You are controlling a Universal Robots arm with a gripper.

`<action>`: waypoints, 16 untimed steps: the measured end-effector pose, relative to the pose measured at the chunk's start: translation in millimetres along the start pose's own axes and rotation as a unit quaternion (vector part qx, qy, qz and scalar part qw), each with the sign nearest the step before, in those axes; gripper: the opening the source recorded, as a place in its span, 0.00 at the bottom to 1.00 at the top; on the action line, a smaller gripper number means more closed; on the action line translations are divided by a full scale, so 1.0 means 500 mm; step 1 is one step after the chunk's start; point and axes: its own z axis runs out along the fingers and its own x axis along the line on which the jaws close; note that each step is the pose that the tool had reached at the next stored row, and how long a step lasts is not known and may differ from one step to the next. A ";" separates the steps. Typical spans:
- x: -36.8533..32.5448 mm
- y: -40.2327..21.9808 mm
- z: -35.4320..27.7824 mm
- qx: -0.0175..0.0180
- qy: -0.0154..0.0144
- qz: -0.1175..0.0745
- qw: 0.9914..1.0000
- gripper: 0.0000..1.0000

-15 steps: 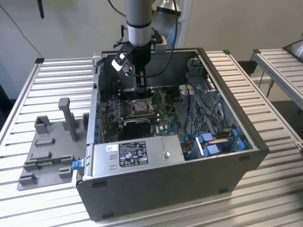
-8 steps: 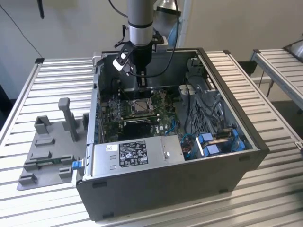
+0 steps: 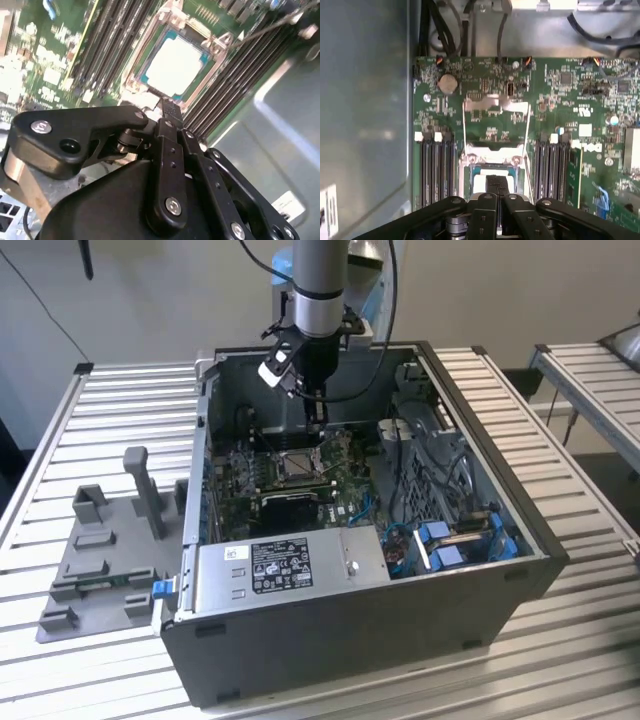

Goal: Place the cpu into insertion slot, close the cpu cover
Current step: 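Place the cpu into insertion slot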

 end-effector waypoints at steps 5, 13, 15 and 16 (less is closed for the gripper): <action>0.000 0.037 0.002 0.009 0.000 0.000 1.000 0.11; 0.000 0.040 0.004 0.009 0.000 0.000 1.000 0.11; -0.001 0.041 0.004 0.010 0.000 0.000 1.000 0.11; -0.001 0.041 0.004 0.010 0.000 0.000 1.000 0.11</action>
